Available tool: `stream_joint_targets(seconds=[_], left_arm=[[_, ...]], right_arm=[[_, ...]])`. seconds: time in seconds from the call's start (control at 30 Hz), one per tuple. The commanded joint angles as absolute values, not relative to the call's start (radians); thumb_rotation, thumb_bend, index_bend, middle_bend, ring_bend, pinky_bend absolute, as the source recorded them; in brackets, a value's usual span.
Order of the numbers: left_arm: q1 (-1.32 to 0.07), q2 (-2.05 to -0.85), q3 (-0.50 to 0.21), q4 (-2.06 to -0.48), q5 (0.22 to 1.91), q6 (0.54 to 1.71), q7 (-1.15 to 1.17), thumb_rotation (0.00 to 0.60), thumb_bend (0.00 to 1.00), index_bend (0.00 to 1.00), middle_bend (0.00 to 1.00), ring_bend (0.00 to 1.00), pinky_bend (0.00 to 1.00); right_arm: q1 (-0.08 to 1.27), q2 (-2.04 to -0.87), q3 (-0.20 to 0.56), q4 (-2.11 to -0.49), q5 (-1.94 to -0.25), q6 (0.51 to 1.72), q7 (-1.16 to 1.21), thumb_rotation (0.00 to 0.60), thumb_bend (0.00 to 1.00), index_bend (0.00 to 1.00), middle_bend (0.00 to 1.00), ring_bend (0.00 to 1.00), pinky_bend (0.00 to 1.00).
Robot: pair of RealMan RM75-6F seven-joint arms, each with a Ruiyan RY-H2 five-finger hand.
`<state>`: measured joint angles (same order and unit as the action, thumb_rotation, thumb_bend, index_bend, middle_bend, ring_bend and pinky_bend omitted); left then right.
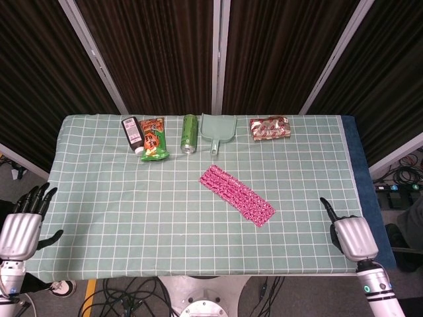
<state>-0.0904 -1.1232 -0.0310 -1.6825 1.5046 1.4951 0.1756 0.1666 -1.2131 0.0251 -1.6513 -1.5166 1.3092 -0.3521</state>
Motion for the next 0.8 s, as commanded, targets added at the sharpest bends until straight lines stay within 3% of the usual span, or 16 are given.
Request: stream_joint_targets(seconds=[0.03, 0.3, 0.8], left_arm=[[-0.089, -1.118, -0.028, -1.683, 1.505, 1.494, 0.17, 0.6, 0.17, 0.08, 0.01, 0.0, 0.15], [-0.089, -1.117, -0.029, -1.676, 1.504, 1.491, 0.149, 0.6, 0.17, 0.08, 0.01, 0.0, 0.15], [-0.084, -1.11, -0.033, -1.649, 1.493, 1.491, 0.105, 0.6, 0.17, 0.08, 0.01, 0.0, 0.15]], right_arm=[[0.207, -1.267, 0.032, -1.666, -1.466, 1.234, -0.437, 0.6, 0.86, 0.12, 0.86, 0.83, 0.76], [0.314, -1.326, 0.067, -1.716, -1.312, 1.063, -0.557, 0.6, 0.9, 0.1, 0.86, 0.83, 0.76], [0.46, -1.442, 0.075, -1.732, -0.984, 0.948, -0.795, 0.6, 0.98, 0.1, 0.86, 0.84, 0.76]])
